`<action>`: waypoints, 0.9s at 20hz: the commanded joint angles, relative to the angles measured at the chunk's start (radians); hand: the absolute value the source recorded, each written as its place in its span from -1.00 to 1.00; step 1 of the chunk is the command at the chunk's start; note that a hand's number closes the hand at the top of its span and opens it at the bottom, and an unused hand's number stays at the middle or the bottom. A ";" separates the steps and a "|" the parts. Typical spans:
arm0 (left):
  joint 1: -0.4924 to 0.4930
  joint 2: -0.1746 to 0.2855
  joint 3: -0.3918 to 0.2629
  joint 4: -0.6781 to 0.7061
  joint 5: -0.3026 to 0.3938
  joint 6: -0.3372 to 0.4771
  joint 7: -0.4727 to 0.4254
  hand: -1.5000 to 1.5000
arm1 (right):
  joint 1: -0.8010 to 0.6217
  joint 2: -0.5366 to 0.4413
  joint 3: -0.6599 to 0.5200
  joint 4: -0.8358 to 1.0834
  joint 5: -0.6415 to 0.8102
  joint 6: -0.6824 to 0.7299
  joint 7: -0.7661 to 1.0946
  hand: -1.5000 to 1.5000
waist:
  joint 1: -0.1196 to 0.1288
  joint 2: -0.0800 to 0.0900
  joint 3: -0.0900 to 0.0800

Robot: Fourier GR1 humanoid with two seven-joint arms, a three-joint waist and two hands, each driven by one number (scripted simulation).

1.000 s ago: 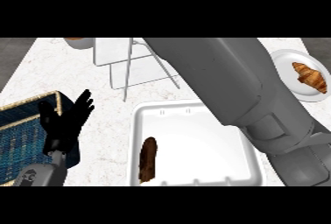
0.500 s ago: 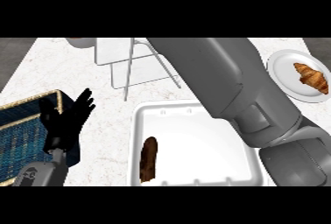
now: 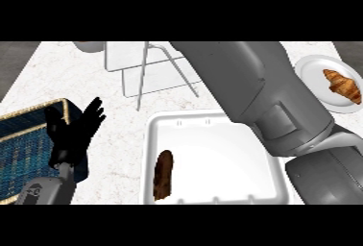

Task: Pick the lemon from the tray and place it in the tiered shelf

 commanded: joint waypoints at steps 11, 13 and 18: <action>0.075 0.015 0.023 0.026 0.001 -0.012 0.012 0.00 | -0.002 0.022 -0.227 0.002 -0.160 -0.213 -0.024 -1.00 | 0.003 0.003 -0.009; 0.081 0.000 0.006 0.016 -0.010 -0.002 0.015 0.00 | -0.015 -0.004 -0.271 -0.010 -0.197 -0.217 -0.044 -1.00 | 0.005 0.003 -0.008; 0.067 0.001 0.023 0.030 0.004 -0.018 0.003 0.00 | -0.015 -0.036 -0.370 -0.024 -0.284 -0.234 -0.072 -1.00 | -0.001 0.003 -0.009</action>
